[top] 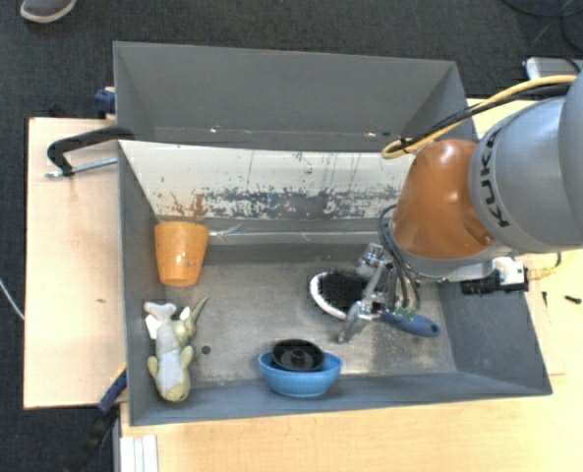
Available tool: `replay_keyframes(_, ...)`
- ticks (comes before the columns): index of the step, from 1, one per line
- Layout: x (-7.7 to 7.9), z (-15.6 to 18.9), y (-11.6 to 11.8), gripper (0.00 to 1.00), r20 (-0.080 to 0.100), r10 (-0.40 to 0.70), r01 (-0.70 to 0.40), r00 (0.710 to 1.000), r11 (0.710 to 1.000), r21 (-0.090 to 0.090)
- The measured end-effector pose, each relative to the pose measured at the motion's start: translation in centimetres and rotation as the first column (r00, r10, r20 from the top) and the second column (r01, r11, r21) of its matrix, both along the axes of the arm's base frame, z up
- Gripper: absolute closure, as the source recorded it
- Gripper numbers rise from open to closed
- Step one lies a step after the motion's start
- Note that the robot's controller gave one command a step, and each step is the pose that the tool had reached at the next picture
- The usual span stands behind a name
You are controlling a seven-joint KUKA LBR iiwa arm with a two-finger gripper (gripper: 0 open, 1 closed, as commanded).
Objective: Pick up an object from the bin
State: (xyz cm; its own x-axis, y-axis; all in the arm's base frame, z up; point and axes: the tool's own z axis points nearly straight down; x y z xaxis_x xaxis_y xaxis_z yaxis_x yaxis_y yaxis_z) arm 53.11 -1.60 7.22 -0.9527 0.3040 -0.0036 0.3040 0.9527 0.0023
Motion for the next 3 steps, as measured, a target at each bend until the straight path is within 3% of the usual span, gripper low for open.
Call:
replay_keyframes(1,0.2,0.2,0.0,1.00,0.007,-0.001,0.001,1.000,1.000,-0.001)
replay_keyframes(2,0.4,10.1,0.1,1.00,0.008,0.001,-0.001,1.000,1.000,0.000)
replay_keyframes(3,0.6,12.9,0.1,1.00,0.004,0.003,-0.003,1.000,1.000,0.000)
